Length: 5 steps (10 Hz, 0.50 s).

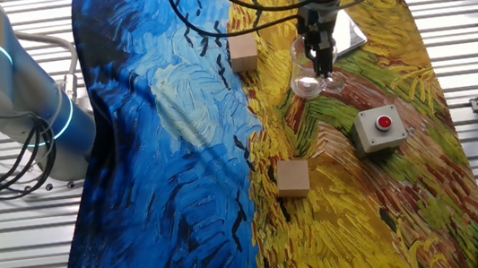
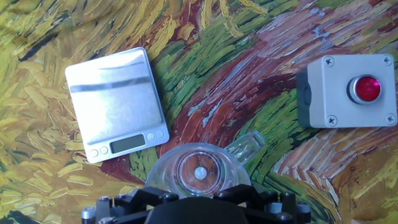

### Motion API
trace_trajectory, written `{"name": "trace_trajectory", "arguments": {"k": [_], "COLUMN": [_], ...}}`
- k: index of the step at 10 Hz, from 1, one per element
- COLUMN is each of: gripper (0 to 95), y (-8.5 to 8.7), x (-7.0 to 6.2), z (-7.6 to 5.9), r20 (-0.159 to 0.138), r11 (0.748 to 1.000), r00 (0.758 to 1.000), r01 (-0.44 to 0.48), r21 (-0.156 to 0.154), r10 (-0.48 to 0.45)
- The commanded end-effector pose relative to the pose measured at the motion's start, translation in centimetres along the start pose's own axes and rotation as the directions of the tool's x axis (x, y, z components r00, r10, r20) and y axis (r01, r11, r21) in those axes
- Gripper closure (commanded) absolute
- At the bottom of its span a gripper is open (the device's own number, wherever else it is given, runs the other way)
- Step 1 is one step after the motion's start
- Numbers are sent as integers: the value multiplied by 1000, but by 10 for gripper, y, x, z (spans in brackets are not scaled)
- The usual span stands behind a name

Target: Pick up the cup

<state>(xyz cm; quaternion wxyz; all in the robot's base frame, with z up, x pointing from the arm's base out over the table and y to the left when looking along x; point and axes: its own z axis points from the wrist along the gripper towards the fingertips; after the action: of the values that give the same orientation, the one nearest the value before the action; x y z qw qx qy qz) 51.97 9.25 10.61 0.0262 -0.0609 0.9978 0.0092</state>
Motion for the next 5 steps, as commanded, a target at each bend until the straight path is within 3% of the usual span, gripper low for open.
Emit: {"name": "trace_trajectory", "arguments": {"k": [1, 2, 4, 5], "gripper": [0, 190, 190, 380], "y": [0, 0, 0, 0], "x": [0, 0, 0, 0], "z": [0, 0, 0, 0], "r20": [0, 0, -7, -1], "r11": [1000, 1000, 1000, 1000], "r00": [1000, 1000, 1000, 1000], "r01": [-1, -1, -5, -7], "r21": [-1, -3, -4, -6], "r10": [1, 1, 5, 7]}}
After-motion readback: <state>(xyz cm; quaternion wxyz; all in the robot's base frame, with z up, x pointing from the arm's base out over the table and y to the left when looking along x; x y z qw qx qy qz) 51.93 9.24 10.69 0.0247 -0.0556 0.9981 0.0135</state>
